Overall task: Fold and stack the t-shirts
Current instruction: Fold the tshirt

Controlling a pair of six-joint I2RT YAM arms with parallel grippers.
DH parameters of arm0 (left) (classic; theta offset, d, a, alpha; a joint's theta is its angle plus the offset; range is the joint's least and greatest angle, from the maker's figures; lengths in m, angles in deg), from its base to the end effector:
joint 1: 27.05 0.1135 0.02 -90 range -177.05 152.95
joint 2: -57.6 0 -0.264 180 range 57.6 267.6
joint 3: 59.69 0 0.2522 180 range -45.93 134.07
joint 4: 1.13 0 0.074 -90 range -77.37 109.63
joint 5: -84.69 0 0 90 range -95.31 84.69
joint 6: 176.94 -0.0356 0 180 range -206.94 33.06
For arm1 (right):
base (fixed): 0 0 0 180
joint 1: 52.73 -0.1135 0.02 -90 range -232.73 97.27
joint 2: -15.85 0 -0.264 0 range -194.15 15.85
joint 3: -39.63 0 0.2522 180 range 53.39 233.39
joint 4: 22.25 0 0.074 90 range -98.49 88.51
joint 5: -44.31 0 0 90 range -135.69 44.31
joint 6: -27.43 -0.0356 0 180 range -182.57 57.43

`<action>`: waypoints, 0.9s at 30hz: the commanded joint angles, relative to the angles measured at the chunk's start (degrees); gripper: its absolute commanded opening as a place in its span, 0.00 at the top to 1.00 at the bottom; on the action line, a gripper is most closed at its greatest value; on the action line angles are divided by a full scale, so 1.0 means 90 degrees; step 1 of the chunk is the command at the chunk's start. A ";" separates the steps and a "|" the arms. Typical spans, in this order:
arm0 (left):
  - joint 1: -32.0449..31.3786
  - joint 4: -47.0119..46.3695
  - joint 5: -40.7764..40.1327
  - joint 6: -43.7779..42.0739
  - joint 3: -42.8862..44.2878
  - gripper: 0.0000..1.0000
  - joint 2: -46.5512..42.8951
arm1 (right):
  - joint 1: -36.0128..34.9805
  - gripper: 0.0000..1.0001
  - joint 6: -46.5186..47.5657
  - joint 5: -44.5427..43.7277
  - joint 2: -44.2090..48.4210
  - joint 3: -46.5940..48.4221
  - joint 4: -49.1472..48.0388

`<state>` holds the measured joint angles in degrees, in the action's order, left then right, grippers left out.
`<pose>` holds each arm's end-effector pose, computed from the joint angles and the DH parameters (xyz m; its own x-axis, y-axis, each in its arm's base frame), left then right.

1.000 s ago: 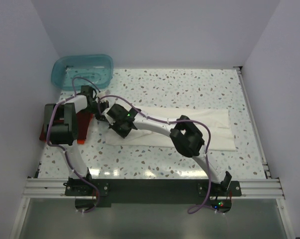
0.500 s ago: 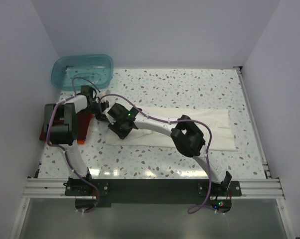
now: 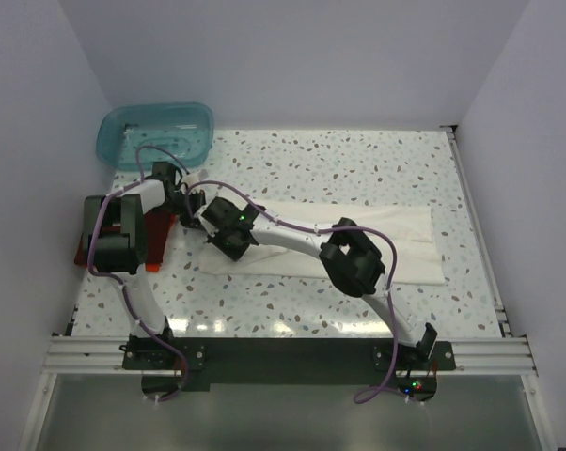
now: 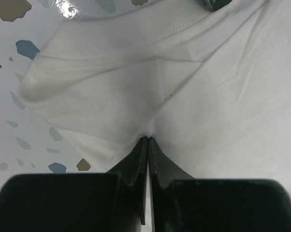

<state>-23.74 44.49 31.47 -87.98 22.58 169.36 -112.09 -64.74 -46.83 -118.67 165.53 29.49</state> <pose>0.3644 -0.0003 0.1355 -0.9627 -0.0411 -0.2674 0.1248 0.8094 -0.5739 0.2598 0.4373 0.1687 -0.4750 -0.7277 -0.4948 -0.8378 0.5460 0.0014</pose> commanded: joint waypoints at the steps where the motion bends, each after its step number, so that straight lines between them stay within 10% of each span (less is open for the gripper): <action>1: 0.0003 -0.0102 -0.0228 0.0027 -0.0132 0.97 0.0140 | -0.0046 1.00 0.0085 -0.0097 0.0112 0.0245 0.0146; 27: 0.0003 -0.0102 -0.0424 0.0018 -0.0151 1.00 0.0160 | 0.0042 1.00 0.0134 0.0596 0.1450 -0.0867 -0.0265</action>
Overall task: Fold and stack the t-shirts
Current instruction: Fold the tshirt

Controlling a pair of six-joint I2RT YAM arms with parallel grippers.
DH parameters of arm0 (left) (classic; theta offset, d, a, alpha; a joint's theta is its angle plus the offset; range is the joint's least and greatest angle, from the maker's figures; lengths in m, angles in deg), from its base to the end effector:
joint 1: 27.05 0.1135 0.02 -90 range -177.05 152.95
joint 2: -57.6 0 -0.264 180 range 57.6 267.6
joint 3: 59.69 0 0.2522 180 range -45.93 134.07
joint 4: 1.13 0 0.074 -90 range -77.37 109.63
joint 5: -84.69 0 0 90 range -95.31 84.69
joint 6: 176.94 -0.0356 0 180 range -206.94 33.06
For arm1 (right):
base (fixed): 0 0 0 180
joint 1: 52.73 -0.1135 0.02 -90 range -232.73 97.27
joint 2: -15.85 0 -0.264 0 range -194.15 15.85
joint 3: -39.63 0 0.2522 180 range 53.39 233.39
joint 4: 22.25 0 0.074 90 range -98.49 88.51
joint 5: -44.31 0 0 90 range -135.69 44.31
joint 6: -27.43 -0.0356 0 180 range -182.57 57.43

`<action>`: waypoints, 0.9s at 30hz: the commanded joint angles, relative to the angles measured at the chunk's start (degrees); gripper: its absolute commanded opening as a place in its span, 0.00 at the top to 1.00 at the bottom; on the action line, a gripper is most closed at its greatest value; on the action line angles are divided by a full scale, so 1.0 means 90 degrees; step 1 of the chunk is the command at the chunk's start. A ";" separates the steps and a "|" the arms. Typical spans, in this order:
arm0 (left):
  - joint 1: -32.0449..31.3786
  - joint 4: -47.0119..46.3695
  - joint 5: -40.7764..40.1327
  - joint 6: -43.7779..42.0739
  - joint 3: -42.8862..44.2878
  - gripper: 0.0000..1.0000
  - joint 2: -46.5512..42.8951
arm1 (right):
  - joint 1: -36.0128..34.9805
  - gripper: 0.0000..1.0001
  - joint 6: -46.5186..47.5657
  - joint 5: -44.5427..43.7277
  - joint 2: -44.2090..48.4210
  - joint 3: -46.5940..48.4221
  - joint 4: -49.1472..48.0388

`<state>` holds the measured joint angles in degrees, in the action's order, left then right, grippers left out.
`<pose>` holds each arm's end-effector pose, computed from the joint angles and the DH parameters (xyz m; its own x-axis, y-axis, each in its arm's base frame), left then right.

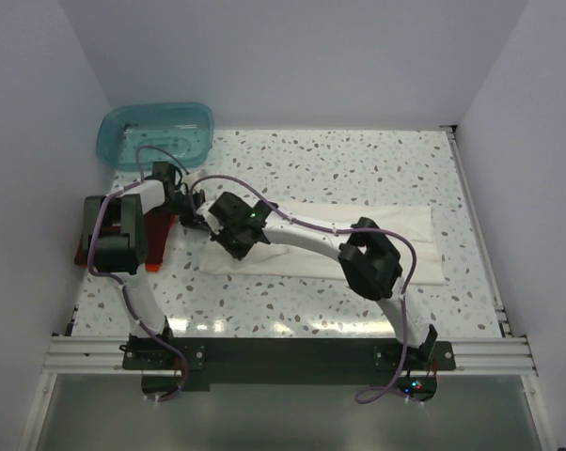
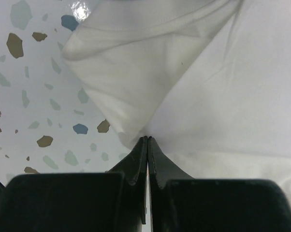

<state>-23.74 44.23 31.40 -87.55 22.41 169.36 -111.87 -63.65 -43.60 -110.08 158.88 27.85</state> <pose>0.3642 -0.0003 0.1348 -0.9632 -0.0472 -0.2646 0.1182 0.8098 -0.5747 0.2479 0.4174 0.2063 -0.4454 -0.7087 -0.5472 -0.8599 0.5089 0.0408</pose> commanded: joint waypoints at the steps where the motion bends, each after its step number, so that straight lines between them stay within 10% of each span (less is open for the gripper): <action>1: 0.0003 -0.0073 -0.0446 -0.0031 -0.0142 1.00 0.0160 | 0.0018 1.00 0.0022 0.0295 0.0515 -0.0159 -0.0073; 24: 0.0003 -0.0073 -0.0534 0.0028 -0.0083 1.00 0.0209 | 0.0213 1.00 0.0091 0.1037 0.0545 -0.0452 0.0191; 27: 0.0042 -0.0063 -0.0330 -0.0021 -0.0064 0.98 0.0111 | 0.0320 0.74 0.0403 0.1252 0.0379 -0.0032 0.0737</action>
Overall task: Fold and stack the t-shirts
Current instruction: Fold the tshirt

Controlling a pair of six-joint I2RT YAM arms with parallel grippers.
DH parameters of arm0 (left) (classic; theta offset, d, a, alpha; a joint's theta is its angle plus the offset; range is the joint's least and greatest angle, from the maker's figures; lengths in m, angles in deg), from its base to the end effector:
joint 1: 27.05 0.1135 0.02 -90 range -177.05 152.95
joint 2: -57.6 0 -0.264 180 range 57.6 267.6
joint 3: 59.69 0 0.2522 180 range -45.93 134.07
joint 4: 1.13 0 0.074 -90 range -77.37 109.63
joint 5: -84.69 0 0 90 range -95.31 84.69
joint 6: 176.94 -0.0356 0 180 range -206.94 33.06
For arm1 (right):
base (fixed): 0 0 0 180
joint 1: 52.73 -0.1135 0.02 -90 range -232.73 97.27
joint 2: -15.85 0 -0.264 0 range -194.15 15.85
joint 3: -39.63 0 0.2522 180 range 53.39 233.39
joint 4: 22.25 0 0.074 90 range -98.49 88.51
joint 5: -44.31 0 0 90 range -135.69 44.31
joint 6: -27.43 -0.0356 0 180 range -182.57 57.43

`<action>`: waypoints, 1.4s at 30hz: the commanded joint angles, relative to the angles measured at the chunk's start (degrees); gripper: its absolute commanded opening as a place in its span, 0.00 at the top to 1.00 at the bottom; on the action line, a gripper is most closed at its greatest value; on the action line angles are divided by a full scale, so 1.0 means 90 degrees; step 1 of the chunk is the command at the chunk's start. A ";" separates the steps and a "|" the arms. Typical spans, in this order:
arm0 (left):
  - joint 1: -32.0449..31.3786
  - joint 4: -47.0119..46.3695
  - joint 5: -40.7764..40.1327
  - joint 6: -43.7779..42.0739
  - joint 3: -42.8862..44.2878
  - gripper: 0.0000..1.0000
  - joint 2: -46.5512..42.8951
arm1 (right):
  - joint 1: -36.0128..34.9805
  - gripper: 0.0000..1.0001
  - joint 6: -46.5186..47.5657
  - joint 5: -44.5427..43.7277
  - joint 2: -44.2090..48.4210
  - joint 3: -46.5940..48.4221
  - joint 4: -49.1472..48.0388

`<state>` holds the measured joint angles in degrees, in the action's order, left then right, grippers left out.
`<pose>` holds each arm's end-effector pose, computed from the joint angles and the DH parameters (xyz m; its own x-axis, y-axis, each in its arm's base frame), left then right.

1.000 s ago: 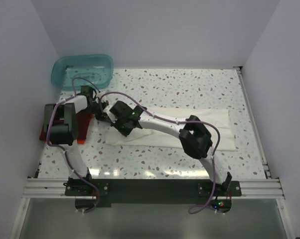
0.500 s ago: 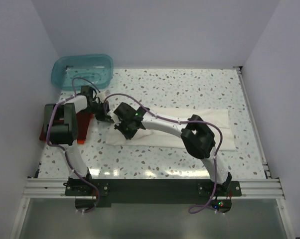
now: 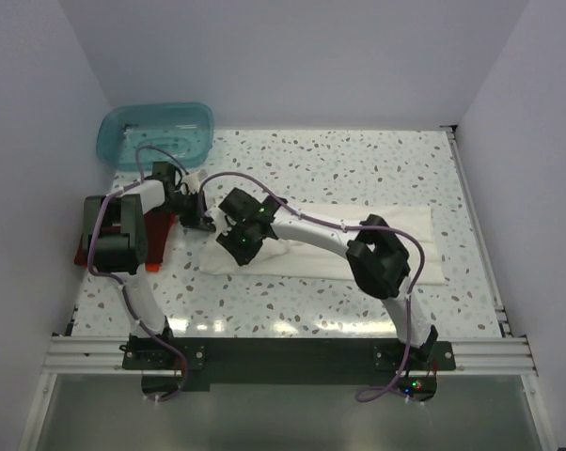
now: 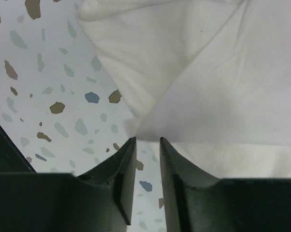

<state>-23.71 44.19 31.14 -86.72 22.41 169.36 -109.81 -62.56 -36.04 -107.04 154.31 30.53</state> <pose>0.3642 0.0001 0.1348 -0.9646 -0.0594 -0.2570 0.1031 0.8118 -0.5748 0.2482 0.3943 0.2038 -0.4751 -0.7342 -0.4850 -0.8718 0.4674 0.1465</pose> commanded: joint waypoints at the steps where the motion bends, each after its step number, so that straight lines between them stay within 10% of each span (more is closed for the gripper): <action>1: 0.0059 -0.0107 -0.0058 -0.0113 -0.0083 0.94 -0.0073 | 0.0189 0.67 0.0263 0.0548 0.0138 0.0418 0.0391; 8: 0.0410 -0.0294 0.1360 -0.0620 -0.0152 0.58 -0.1128 | 0.1457 0.62 0.0554 0.1183 0.1231 -0.0596 0.0292; 17: 0.0499 0.0799 0.2287 -0.3313 -0.0435 0.53 -0.2105 | 0.1889 0.70 0.0752 0.0706 0.1409 -0.1292 0.0556; 24: -0.0914 0.1328 0.1781 -0.5823 -0.1215 0.46 -0.3188 | 0.1938 0.64 0.0458 0.0286 0.1018 -0.1302 0.0410; 34: -0.1718 0.1123 0.1302 -0.6686 -0.1929 0.43 -0.3678 | 0.1987 0.65 0.0097 0.0314 0.0413 -0.1107 0.0400; 42: -0.1786 0.1328 0.1000 -0.7855 -0.2251 0.46 -0.3893 | 0.2260 1.00 0.0048 0.0812 0.0607 -0.1096 0.0556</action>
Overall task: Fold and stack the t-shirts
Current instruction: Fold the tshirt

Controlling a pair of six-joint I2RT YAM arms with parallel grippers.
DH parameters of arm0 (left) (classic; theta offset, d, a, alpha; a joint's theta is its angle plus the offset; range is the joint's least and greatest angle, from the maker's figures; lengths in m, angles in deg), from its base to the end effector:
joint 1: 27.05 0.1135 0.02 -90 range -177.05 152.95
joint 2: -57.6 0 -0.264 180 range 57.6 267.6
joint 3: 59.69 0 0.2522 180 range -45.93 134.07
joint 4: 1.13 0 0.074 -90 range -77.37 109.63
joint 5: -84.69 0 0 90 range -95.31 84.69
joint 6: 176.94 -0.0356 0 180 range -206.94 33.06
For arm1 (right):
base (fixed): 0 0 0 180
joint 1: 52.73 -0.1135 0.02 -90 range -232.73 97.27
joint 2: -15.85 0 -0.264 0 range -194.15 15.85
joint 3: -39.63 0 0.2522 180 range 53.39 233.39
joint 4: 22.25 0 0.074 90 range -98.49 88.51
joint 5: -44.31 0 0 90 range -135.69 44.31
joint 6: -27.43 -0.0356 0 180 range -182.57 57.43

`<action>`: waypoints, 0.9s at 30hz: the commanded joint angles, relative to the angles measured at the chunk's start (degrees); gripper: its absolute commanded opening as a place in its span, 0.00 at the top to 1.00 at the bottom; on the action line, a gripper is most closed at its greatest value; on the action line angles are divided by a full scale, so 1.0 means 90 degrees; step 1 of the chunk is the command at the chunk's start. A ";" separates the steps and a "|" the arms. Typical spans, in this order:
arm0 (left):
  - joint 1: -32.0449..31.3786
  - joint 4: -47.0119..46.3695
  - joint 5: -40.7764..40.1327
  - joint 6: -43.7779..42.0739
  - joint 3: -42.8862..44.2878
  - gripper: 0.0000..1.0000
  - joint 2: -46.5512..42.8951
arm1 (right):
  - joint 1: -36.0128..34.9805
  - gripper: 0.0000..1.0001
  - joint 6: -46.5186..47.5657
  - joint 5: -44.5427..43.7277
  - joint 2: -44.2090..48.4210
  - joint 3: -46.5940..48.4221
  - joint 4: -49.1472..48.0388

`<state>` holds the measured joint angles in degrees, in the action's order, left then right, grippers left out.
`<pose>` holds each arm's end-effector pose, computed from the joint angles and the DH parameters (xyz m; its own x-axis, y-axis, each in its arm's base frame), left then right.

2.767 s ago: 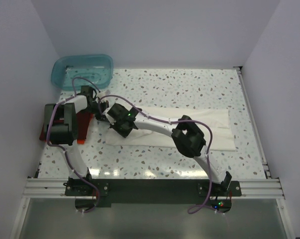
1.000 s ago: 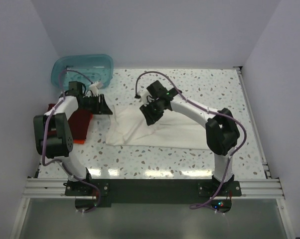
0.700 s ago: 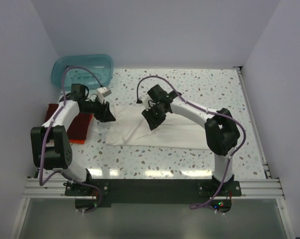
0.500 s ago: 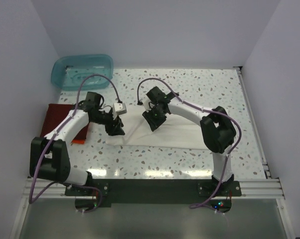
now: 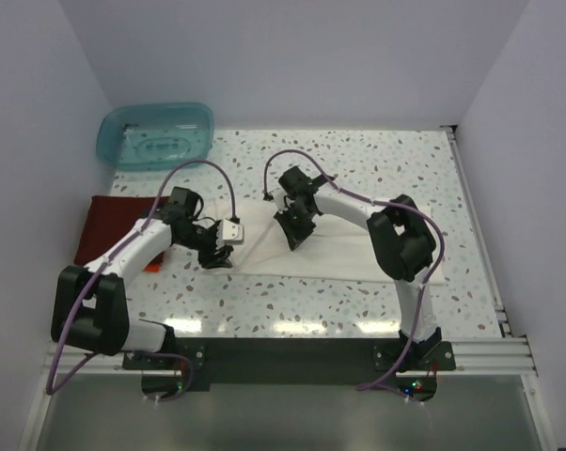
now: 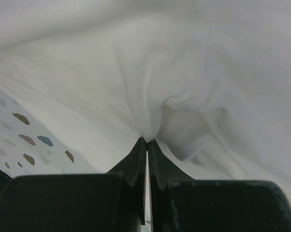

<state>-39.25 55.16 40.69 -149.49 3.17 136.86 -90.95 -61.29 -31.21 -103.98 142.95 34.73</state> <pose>0.2312 -0.0762 0.2074 -0.1142 0.6554 -0.7466 0.9922 0.1131 -0.0525 0.3276 0.2693 0.1669 -0.7384 -0.6090 -0.2895 -0.6715 0.7033 0.2333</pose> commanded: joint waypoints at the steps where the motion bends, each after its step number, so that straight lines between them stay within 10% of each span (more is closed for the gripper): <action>1: -0.0069 0.0129 -0.0052 -0.1008 -0.0143 0.48 -0.0282 | 0.0232 1.00 -0.0093 0.0295 0.0403 0.0137 0.0109; 27: -0.1427 -0.2225 -0.0570 -0.4739 -0.1804 0.60 -0.0839 | 0.0360 1.00 0.0200 0.0305 0.0024 0.0244 0.0598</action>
<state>-51.84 39.81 35.53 -184.28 -13.20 128.60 -87.61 -59.93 -29.46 -103.78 143.25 38.38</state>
